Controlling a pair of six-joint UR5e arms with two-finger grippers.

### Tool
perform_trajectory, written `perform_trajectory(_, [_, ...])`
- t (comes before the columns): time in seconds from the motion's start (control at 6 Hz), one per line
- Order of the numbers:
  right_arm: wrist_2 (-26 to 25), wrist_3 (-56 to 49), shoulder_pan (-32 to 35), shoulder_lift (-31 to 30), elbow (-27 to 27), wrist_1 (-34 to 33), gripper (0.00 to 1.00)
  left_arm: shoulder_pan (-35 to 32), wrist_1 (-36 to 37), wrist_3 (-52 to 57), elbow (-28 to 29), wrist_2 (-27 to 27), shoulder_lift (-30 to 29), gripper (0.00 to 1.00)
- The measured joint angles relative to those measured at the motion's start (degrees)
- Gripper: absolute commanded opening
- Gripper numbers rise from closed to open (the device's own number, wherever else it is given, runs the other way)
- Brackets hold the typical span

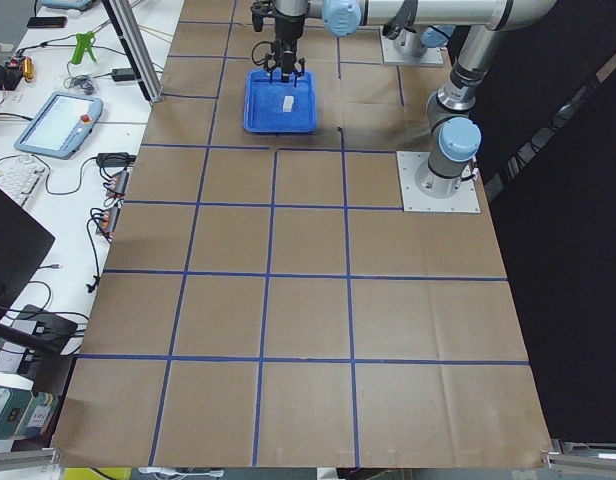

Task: Assemble white blocks and place on blue tray

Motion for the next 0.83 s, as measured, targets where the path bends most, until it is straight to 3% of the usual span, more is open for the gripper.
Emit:
perform_trajectory(0.33, [-6.7, 9.0, -1.3, -6.5, -2.6, 12.9, 1.00, 0.0, 0.0, 0.0, 0.1, 0.0, 0.0, 0.99])
perform_trajectory(0.83, [-13.5, 31.3, -6.1, -16.4, -4.6, 28.3, 1.00, 0.0, -0.1, 0.0, 0.0, 0.1, 0.1, 0.99])
